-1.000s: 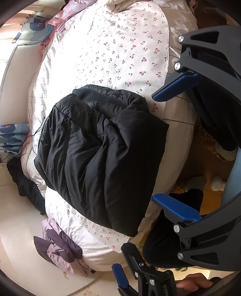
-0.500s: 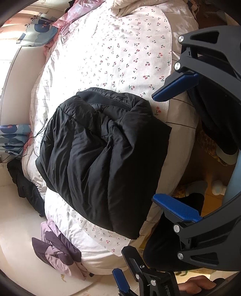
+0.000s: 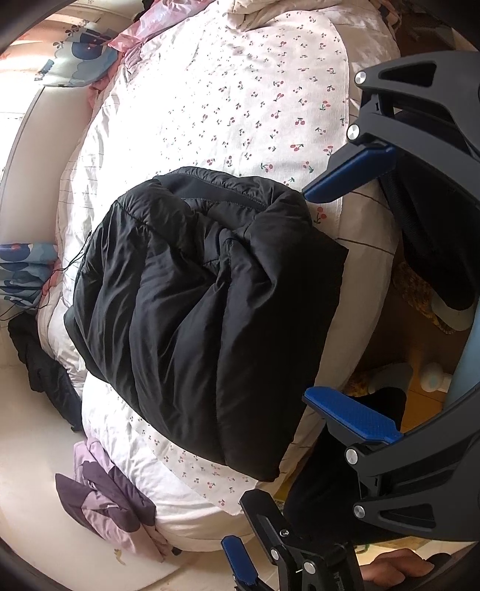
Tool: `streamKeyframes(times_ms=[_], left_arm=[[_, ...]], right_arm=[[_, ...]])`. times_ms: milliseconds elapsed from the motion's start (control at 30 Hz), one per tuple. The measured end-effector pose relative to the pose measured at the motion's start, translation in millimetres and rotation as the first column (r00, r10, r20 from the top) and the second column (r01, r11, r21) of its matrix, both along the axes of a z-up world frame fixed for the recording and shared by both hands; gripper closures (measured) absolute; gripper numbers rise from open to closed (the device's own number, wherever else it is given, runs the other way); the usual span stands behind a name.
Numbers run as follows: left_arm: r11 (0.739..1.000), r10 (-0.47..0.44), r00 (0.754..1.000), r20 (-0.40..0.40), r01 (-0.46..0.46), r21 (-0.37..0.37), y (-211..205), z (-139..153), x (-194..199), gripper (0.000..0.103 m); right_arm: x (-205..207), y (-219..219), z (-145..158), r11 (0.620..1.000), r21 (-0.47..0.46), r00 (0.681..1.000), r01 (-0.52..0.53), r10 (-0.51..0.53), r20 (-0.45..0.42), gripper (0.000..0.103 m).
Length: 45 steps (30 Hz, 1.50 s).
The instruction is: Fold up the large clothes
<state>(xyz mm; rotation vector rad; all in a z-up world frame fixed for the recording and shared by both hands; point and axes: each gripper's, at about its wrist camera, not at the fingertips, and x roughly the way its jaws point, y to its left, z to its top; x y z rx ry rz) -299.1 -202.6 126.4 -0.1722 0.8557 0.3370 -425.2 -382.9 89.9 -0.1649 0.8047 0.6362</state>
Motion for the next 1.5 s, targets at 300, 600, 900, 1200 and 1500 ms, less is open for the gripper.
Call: streamKeyframes(times_ms=[300, 600, 900, 1200, 1500], left_arm=[[1.0, -0.007, 1.0, 0.004, 0.007, 0.0, -2.5, 0.5, 0.3, 0.007], [1.0, -0.021, 1.0, 0.016, 0.021, -0.003, -6.0, 5.4, -3.4, 0.007], [0.999, -0.032, 0.999, 0.031, 0.032, -0.004, -11.3, 10.9, -11.2, 0.007], [0.998, -0.039, 0.999, 0.021, 0.04, -0.042, -13.8, 9.7, -15.9, 0.007], [1.0, -0.012, 1.0, -0.026, 0.012, -0.024, -16.3, 3.3, -15.0, 0.007]], right_arm=[[1.4, 0.6, -1.4, 1.0, -0.004, 1.0, -0.003, 0.003, -0.004, 0.007], [-3.0, 1.3, 0.7, 1.0, -0.003, 1.0, -0.009, 0.009, 0.002, 0.007], [-10.7, -1.6, 5.8, 1.0, 0.001, 1.0, -0.013, 0.013, 0.017, 0.007], [-15.4, -5.5, 7.8, 1.0, 0.002, 1.0, -0.014, 0.014, 0.028, 0.007], [-17.0, -7.3, 5.8, 1.0, -0.016, 0.999, 0.0, 0.0, 0.042, 0.007]])
